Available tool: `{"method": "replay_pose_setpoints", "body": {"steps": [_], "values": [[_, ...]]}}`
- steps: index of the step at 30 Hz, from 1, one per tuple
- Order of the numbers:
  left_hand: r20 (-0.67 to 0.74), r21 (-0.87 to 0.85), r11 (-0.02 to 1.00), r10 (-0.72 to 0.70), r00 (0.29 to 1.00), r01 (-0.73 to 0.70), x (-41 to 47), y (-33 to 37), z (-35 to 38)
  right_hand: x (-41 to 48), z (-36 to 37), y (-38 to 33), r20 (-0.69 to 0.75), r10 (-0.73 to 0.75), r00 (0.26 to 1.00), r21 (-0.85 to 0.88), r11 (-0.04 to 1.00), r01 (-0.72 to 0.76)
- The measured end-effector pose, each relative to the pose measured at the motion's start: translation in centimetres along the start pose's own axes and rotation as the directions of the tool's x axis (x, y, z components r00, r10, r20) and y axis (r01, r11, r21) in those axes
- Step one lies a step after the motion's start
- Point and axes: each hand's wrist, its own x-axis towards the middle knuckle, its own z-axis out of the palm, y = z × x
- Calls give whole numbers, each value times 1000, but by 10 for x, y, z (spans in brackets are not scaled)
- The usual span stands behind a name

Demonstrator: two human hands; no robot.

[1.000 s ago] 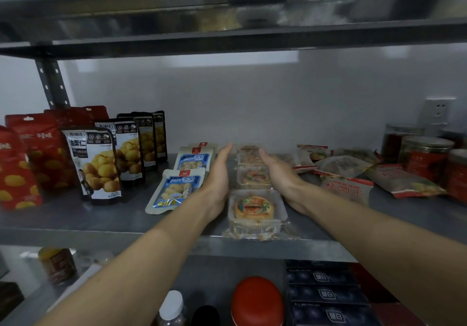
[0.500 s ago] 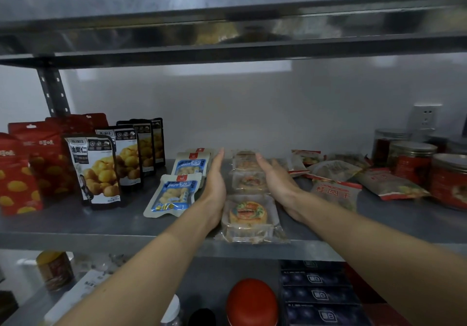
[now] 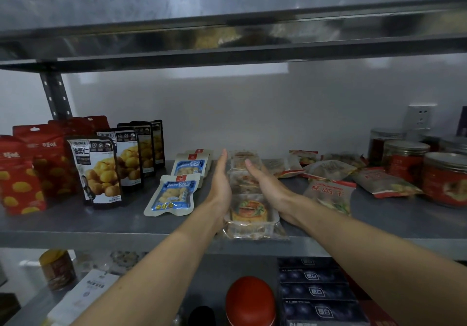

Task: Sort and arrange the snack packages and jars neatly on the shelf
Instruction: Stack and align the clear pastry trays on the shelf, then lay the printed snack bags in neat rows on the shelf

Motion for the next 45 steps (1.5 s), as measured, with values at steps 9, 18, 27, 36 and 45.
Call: {"method": "replay_pose_setpoints", "body": {"steps": [9, 18, 27, 36, 45], "values": [[-19, -16, 1000, -8, 1000, 8, 10, -4, -5, 5, 1, 5, 44, -23, 999, -49, 998, 25], [2, 480, 849, 252, 968, -222, 43, -20, -25, 0, -10, -4, -62, -103, 993, -341, 937, 76], [322, 911, 94, 446, 835, -401, 42, 7, -57, -27, -48, -31, 72, -351, 934, -894, 393, 217], [439, 884, -28, 398, 806, -467, 27, 7, -16, -66, -109, -23, 3, -290, 957, -944, 316, 98], [552, 827, -29, 225, 803, -561, 23, -10, 59, -85, -168, 6, 19, -163, 986, -853, 512, 101]]}}
